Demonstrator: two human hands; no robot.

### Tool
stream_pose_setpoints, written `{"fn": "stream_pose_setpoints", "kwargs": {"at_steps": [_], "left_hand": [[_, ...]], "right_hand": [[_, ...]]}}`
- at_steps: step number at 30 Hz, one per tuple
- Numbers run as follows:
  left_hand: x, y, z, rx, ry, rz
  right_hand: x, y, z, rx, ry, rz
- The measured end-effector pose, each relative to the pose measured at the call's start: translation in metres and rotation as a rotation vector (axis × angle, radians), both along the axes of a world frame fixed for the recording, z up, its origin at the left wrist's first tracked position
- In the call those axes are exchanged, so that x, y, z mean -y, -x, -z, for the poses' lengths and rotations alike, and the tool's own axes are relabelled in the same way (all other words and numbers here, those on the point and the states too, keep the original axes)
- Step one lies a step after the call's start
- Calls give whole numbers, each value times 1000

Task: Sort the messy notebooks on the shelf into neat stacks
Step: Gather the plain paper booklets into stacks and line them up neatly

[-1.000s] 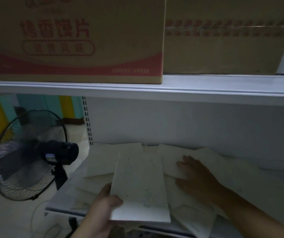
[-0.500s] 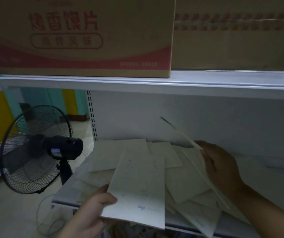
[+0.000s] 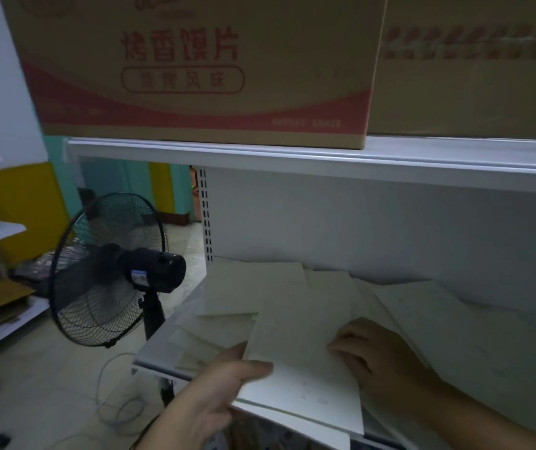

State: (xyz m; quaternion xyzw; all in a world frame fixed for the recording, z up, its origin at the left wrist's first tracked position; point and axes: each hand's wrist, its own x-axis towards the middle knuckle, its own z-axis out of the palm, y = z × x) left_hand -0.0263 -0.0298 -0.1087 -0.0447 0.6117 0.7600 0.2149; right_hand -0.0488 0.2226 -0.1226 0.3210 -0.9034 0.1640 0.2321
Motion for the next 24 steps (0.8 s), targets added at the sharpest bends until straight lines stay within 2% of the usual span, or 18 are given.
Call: {"fn": "stream_pose_setpoints", "kwargs": {"at_steps": [3, 5, 7, 9, 15, 18, 22, 24], "left_hand": [[6, -3, 1, -107, 18, -20], [19, -4, 3, -159, -44, -80], [35, -4, 4, -162, -113, -188], [52, -3, 9, -148, -133, -284], [63, -9, 21, -71, -78, -419], [62, -10, 24, -108, 7, -408], [62, -11, 25, -99, 23, -398], [63, -11, 24, -147, 22, -392]], "right_hand": [[5, 11, 2, 39, 201, 111], [7, 25, -6, 113, 337, 249], [16, 38, -14, 249, 291, 372], [30, 51, -20, 357, 143, 467], [74, 77, -28, 492, 3, 624], [81, 87, -29, 573, 78, 635], [81, 98, -45, 765, 204, 615], [83, 101, -44, 736, 291, 551]]}}
